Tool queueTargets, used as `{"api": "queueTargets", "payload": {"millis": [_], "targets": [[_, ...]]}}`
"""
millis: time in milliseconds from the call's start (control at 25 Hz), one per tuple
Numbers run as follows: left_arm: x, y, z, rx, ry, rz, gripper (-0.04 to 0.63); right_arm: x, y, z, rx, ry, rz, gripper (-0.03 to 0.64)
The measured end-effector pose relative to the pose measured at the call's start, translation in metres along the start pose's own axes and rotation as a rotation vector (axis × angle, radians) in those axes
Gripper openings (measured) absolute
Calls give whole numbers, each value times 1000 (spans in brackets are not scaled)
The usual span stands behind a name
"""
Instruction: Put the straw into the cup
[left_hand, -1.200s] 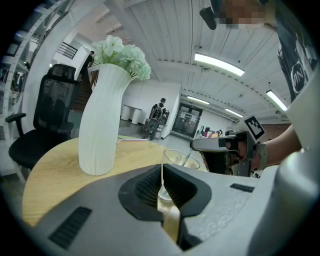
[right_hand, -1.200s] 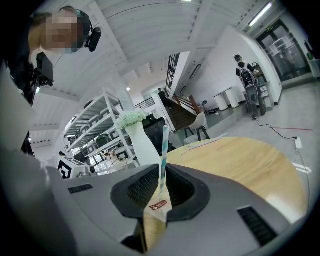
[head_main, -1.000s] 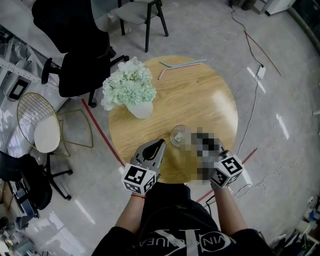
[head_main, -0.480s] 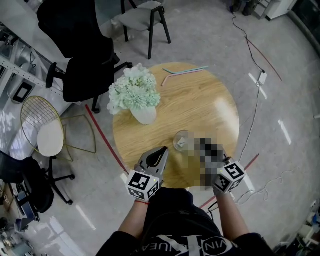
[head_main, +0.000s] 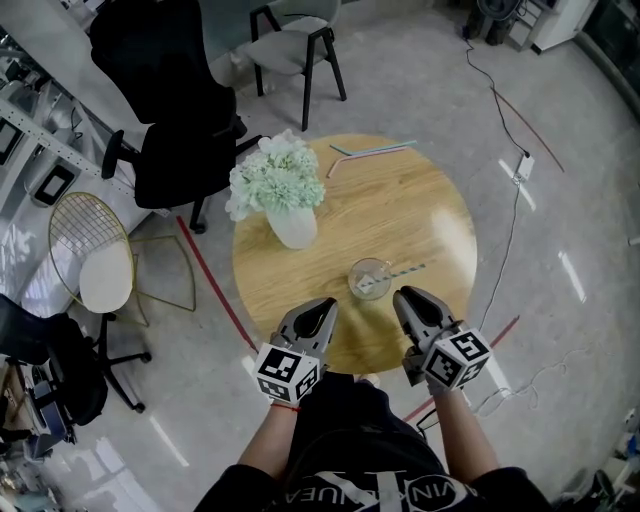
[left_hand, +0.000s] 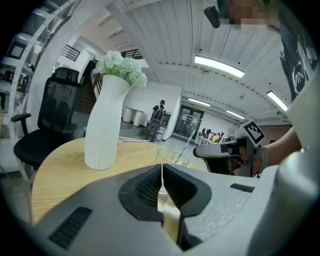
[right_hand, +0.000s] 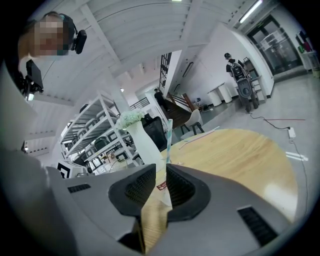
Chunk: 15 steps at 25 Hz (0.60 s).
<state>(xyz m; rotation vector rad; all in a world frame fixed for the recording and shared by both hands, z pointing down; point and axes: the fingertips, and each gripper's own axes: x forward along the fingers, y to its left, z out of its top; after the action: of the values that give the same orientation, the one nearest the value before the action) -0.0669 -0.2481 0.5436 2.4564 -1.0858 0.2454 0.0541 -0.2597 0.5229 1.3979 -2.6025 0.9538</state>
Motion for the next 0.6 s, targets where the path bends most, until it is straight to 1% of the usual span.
{"api": "queueTargets", "payload": {"millis": [280, 600], "targets": [[-19, -15, -2, 1, -22, 24, 17, -14, 17, -6, -18, 12, 30, 52], [-40, -35, 2, 12, -65, 37, 17, -33, 40, -12, -56, 15, 69, 12]]}}
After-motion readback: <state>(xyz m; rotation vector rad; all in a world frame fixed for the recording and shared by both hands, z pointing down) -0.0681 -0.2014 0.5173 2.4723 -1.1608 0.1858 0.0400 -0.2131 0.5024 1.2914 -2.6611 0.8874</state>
